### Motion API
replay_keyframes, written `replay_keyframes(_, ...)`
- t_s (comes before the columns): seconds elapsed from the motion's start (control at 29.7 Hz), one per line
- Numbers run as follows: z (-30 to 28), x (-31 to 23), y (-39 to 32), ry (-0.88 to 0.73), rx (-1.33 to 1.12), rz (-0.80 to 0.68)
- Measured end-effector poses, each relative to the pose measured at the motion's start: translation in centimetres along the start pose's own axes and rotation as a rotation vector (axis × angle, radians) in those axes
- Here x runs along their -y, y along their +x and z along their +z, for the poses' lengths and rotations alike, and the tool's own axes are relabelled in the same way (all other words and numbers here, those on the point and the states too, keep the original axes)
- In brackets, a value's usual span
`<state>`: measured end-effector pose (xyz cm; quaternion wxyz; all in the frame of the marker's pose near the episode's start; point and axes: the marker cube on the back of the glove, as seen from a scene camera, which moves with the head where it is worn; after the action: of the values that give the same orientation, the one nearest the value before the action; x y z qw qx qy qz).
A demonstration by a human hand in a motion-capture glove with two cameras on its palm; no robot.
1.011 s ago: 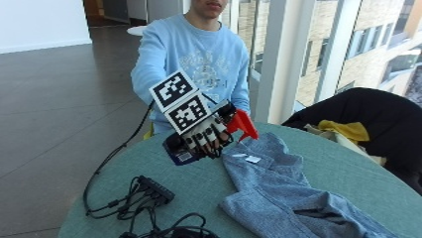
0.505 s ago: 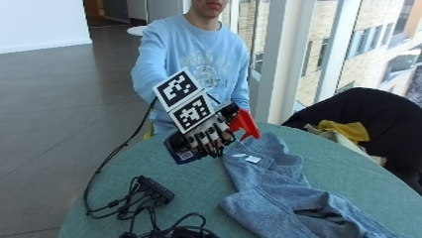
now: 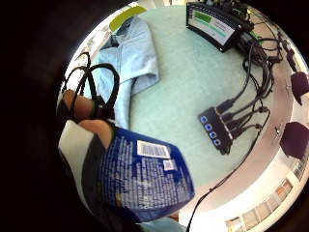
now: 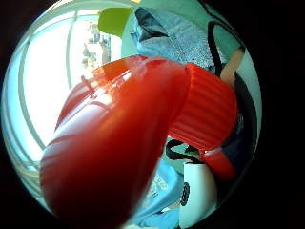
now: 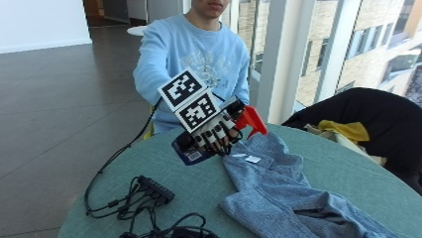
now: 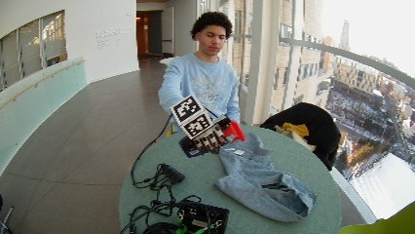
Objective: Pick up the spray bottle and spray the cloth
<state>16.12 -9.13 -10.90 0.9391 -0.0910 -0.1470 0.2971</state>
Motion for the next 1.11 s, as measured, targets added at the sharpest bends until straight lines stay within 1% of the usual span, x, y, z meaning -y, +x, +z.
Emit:
replay_keyframes(0.27, 1.9, -0.1, -4.6, 0.073, 0.165, -0.151)
replay_keyframes(0.61, 6.4, -0.2, -14.0, 0.117, 0.446, -0.454)
replay_keyframes(0.77, 10.1, 0.3, -18.7, 0.107, 0.560, -0.561)
replay_keyframes(0.98, 15.4, 0.9, -23.4, 0.064, 0.662, -0.637)
replay_keyframes(1.11, 18.3, 1.0, -25.5, 0.070, 0.726, -0.681)
